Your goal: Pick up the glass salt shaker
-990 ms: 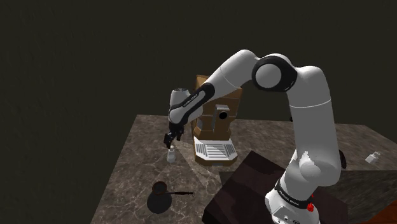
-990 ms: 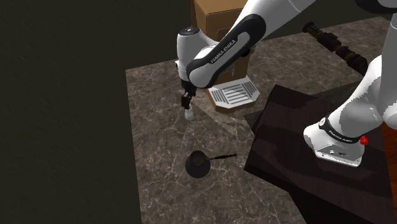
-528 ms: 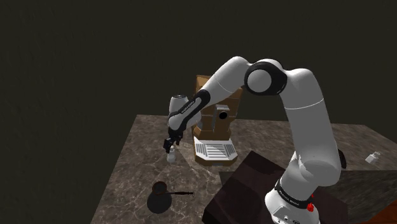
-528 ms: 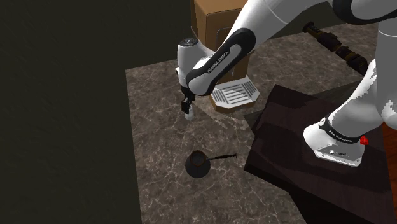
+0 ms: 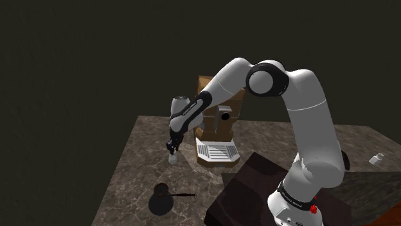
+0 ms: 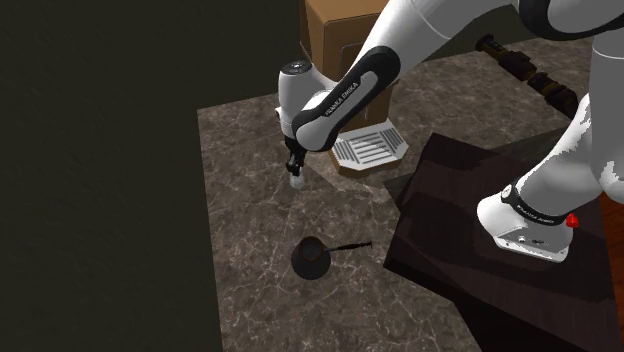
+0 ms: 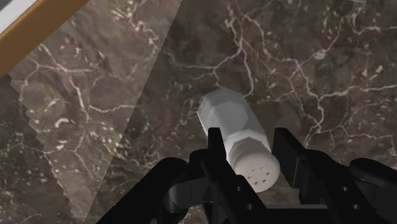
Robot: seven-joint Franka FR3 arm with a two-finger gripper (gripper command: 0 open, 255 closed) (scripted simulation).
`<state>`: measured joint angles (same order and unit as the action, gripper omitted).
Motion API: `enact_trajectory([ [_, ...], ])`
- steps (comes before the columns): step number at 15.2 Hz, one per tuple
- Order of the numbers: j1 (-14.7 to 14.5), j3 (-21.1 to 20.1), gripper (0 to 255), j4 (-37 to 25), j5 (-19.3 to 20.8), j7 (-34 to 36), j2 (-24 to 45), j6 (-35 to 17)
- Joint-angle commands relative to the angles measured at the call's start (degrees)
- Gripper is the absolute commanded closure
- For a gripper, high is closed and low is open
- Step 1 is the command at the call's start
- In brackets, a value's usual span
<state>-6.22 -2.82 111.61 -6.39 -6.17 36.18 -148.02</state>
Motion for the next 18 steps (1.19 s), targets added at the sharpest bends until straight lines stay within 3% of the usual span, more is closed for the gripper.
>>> enact_trajectory([
  [1,0.0,0.01,255,0.01,0.0,0.01,0.07,0.02],
  [18,-0.03,0.22,255,1.57,0.35,0.87,-9.31,7.83],
])
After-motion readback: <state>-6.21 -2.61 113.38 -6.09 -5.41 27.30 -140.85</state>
